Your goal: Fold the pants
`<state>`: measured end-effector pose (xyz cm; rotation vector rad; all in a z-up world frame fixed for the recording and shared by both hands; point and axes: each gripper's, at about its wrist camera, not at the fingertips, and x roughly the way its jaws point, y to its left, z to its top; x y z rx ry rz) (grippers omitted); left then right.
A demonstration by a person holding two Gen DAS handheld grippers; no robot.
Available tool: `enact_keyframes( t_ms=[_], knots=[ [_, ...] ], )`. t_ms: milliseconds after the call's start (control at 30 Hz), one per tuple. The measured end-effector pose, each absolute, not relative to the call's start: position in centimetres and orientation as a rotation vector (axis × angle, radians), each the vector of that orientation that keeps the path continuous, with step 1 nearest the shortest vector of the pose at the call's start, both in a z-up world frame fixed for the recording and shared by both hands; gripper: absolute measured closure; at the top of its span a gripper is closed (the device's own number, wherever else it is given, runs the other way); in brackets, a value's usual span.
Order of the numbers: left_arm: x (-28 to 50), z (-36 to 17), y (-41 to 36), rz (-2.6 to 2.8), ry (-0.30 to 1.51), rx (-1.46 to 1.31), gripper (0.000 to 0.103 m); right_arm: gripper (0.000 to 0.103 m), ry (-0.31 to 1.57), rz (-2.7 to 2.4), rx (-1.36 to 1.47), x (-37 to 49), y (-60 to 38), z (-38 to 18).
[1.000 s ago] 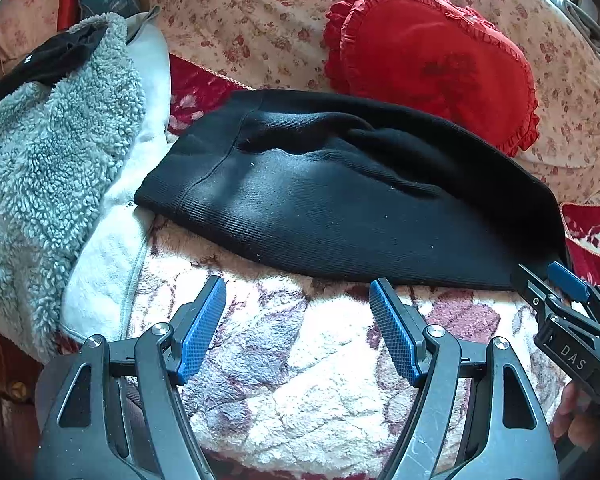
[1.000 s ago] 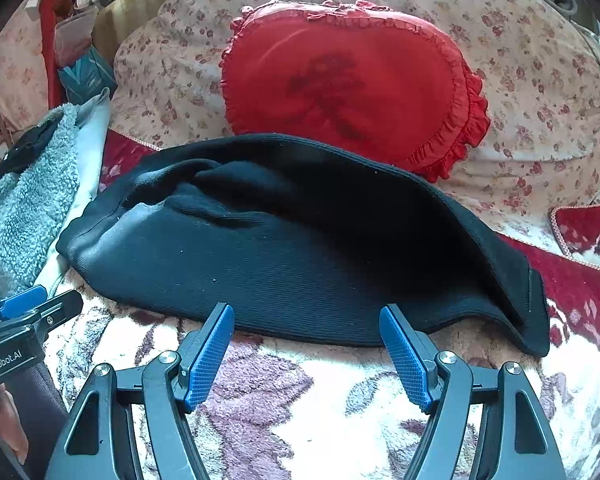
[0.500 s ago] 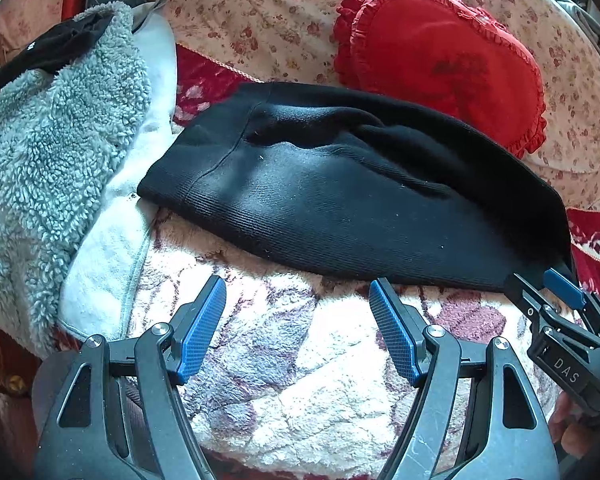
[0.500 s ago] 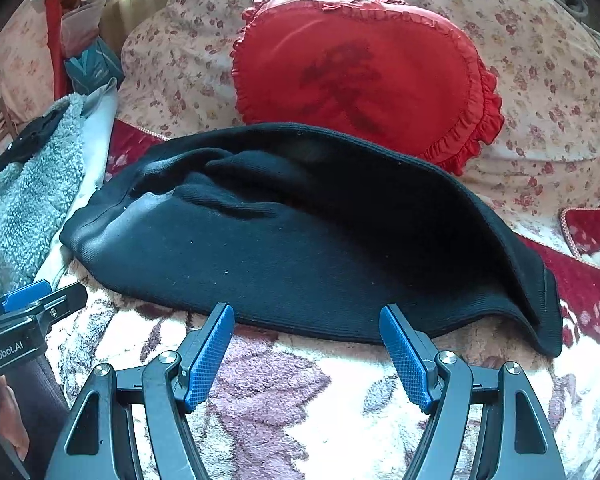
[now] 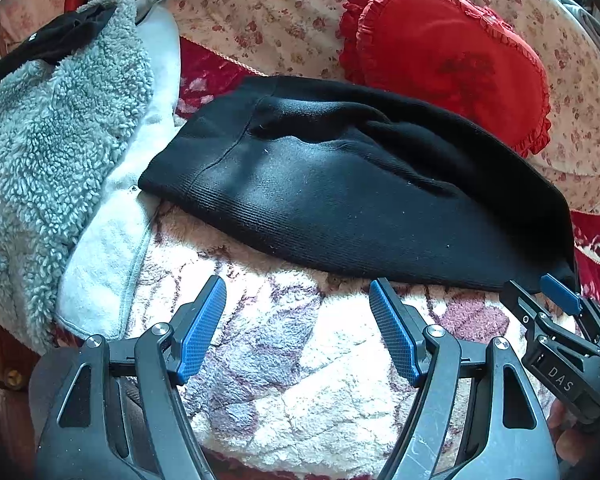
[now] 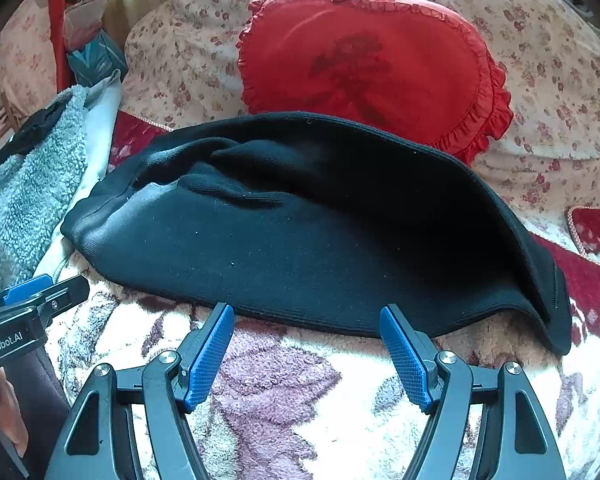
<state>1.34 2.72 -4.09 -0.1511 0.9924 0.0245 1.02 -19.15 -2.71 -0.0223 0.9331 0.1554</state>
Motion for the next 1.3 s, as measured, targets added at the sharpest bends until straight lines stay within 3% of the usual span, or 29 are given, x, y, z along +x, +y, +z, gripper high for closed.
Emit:
enact_keyframes(
  t_ms=[800,1200,1300],
  knots=[
    [1.9,-4.3,7.1,0.091,1.014,-0.27,0.029,0.029,0.965,0.207,-0.02,1.3,-18.9,-3.7],
    [7.0,-6.9,11.0,0.189,1.043,-0.43,0.029,0.029,0.942,0.33,-0.203,3.6,-15.4,-6.6],
    [8.4,-7.2,10.4,0.168,1.05,-0.409,0.029,0.036,0.886,0.342,-0.235,4.6,-14.8,-6.8]
  ],
)
